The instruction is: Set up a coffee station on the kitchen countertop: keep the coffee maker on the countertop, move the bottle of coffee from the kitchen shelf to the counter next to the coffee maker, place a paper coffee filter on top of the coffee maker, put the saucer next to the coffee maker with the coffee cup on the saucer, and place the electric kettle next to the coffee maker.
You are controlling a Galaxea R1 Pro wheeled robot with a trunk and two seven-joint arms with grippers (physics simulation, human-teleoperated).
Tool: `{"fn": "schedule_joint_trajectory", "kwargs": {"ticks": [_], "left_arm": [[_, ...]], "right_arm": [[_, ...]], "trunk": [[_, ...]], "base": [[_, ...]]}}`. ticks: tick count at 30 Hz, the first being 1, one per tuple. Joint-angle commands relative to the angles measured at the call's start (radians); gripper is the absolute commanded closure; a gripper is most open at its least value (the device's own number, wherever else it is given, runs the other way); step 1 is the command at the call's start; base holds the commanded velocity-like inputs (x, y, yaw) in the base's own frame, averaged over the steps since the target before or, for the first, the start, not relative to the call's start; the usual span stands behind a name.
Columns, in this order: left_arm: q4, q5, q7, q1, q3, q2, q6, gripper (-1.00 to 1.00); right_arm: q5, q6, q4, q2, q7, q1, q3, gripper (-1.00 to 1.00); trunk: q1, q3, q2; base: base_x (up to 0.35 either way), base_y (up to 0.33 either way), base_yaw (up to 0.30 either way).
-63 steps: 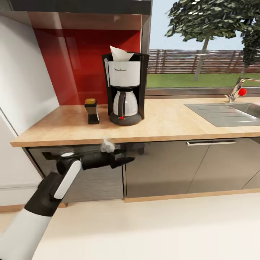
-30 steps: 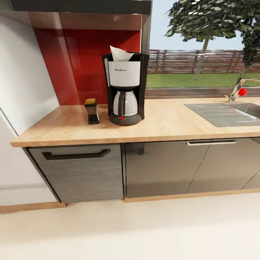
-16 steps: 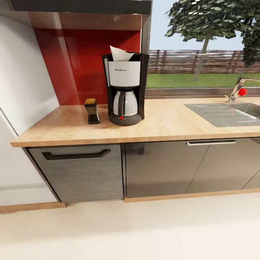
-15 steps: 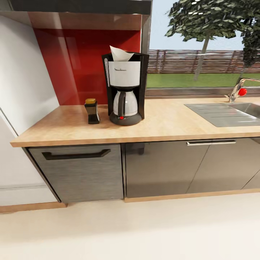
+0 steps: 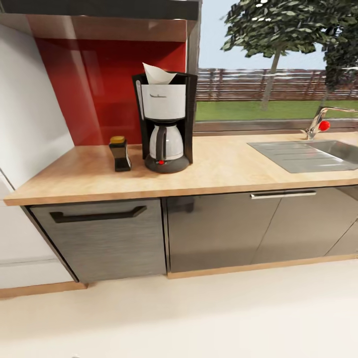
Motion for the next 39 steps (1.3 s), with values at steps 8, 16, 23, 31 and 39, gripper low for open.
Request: {"fn": "schedule_joint_trajectory", "kwargs": {"ticks": [8, 16, 23, 31, 39], "left_arm": [[0.000, 0.008, 0.032, 0.000, -0.002, -0.001, -0.005, -1.00], [0.000, 0.008, 0.039, 0.000, 0.046, -0.001, -0.005, -1.00], [0.000, 0.008, 0.040, 0.000, 0.065, -0.005, -0.005, -1.00], [0.000, 0.008, 0.041, 0.000, 0.066, -0.006, -0.005, -1.00], [0.000, 0.008, 0.041, 0.000, 0.066, -0.006, -0.005, -1.00]], "right_arm": [[0.011, -0.003, 0.002, 0.001, -0.001, -0.001, -0.005, -1.00], [0.011, -0.004, 0.002, 0.002, -0.001, -0.001, -0.005, -1.00], [0.011, -0.005, 0.002, 0.002, -0.001, -0.001, -0.004, -1.00], [0.014, -0.003, 0.012, 0.000, 0.000, -0.001, -0.003, -1.00], [0.014, -0.005, 0.014, 0.001, -0.001, -0.001, -0.001, -1.00]], "trunk": [[0.000, -0.001, 0.000], [0.000, -0.001, 0.000], [0.000, -0.001, 0.000], [0.000, -0.001, 0.000], [0.000, 0.000, 0.000]], "base": [[0.000, 0.000, -0.263], [0.062, -0.047, -0.189], [0.225, -0.189, -0.122], [0.133, -0.274, -0.063], [0.088, -0.294, -0.038]]}}
